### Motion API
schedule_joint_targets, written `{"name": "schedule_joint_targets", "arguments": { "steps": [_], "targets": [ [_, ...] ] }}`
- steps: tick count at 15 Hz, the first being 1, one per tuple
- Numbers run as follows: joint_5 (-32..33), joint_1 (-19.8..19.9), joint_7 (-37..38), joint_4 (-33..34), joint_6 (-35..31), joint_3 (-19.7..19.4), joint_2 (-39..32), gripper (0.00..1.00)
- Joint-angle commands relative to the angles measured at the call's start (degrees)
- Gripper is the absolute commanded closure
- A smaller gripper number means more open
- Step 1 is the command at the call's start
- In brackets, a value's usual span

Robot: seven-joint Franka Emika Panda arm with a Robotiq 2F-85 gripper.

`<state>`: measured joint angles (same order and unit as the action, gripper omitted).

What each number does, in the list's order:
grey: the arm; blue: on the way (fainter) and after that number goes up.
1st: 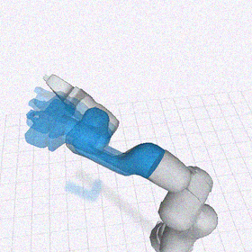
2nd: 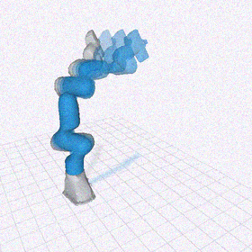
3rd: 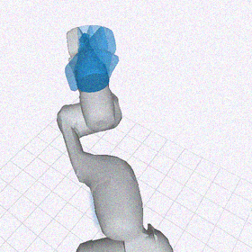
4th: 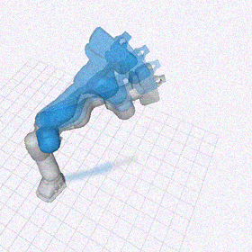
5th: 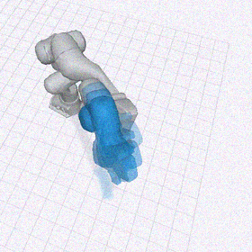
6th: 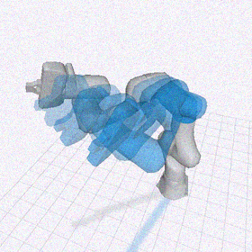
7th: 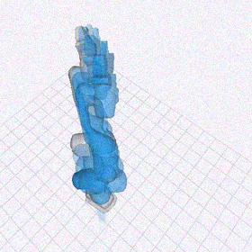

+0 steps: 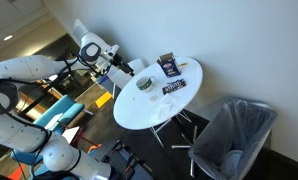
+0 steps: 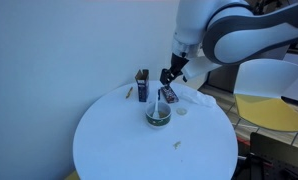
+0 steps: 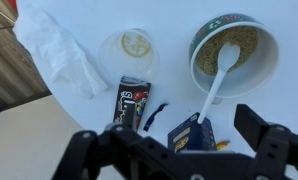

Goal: Use the spoon to stir the pot

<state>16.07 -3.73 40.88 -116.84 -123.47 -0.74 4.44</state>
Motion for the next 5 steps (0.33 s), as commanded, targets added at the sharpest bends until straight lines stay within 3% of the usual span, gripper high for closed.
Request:
{"name": "schedule_joint_targets", "arguments": {
  "steps": [1,5],
  "targets": [
    [-0.20,1.50,-0.29,0.26,0.23,1.42,0.00,0.00],
    [-0.18,1.56,-0.28,0.24,0.23,1.47,-0.28,0.00]
  ]
}}
